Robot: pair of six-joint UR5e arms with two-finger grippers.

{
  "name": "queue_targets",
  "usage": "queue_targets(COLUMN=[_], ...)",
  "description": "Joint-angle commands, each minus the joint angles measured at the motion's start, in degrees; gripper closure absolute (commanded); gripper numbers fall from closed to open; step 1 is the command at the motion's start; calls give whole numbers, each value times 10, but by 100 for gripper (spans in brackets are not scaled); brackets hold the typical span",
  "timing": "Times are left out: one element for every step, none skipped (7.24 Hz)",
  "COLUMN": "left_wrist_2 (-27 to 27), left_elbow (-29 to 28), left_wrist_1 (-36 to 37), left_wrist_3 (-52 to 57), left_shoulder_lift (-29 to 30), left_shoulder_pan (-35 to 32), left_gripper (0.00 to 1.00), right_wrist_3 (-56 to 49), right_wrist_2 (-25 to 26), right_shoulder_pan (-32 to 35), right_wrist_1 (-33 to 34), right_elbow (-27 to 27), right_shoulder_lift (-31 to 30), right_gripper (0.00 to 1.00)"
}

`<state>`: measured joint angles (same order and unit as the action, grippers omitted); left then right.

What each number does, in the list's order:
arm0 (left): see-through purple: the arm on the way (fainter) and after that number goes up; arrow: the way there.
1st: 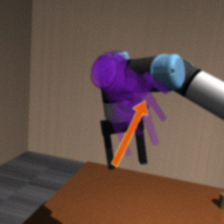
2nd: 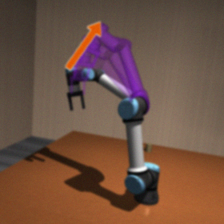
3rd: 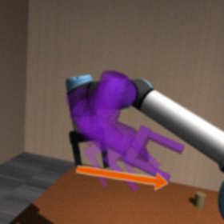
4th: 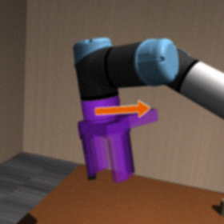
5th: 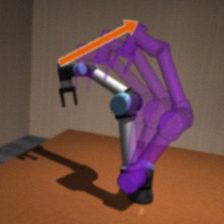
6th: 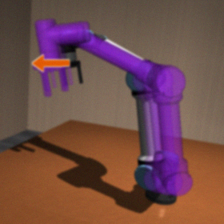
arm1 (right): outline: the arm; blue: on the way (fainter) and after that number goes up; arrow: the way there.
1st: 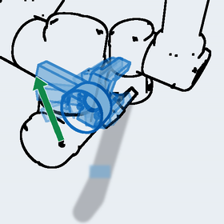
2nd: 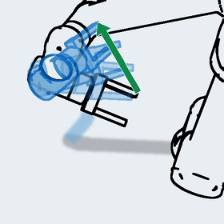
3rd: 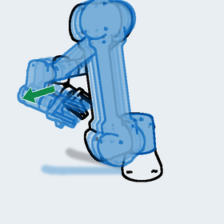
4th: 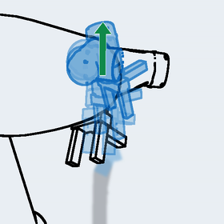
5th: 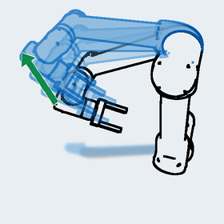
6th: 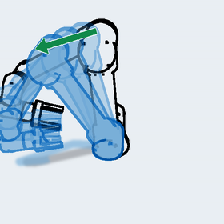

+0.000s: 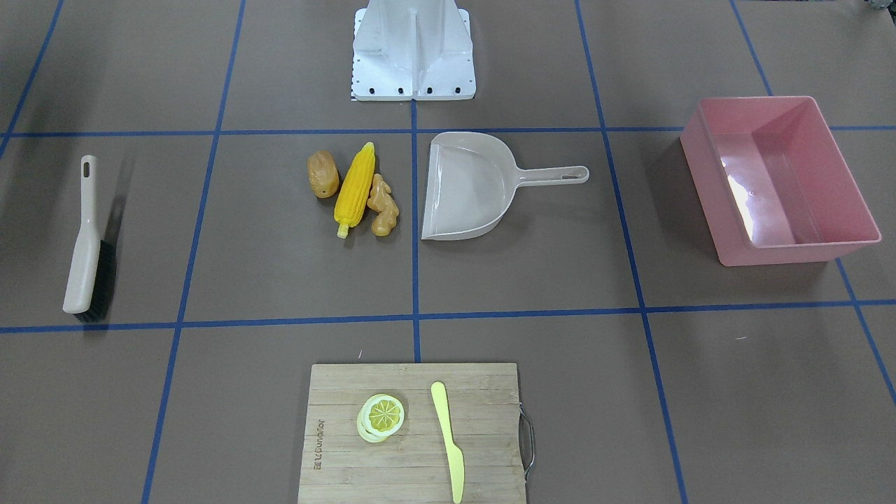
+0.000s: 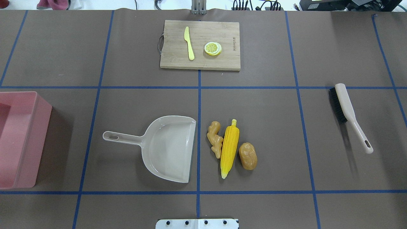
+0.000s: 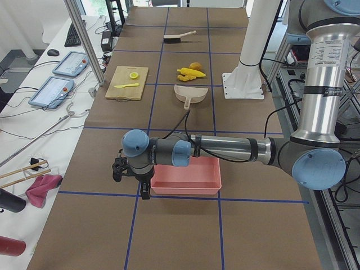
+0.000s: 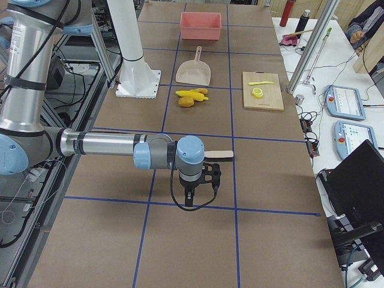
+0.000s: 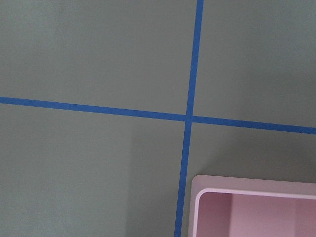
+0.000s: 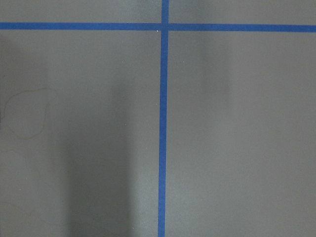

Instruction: Sweep and dump trash into bin

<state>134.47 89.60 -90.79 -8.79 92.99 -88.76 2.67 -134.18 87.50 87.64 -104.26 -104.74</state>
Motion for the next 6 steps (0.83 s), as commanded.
queue_targets(left_wrist_2=[0,0,0,0,0,0], left_elbow=[0,0,0,0,0,0], left_wrist_1=[0,0,0,0,0,0], left_wrist_3=[0,0,0,0,0,0], left_shoulder_lift=[0,0,0,0,0,0], left_shoulder_pan=[1,1,1,1,0,0], left_gripper=[1,1,1,1,1,1], right_wrist_3=[-1,-1,0,2,11,19], right_wrist_2=[2,10,10,10,2,1], right_shoulder_pan=[-1,-2,-3,-7,-12,-27], right_wrist_1=[-2,-1,-2,-1,-1,1], right_elbow=[7,7,5,5,4,7], right_shoulder_lift=[1,11,16,24,26,44], right_gripper=[0,0,0,0,0,0])
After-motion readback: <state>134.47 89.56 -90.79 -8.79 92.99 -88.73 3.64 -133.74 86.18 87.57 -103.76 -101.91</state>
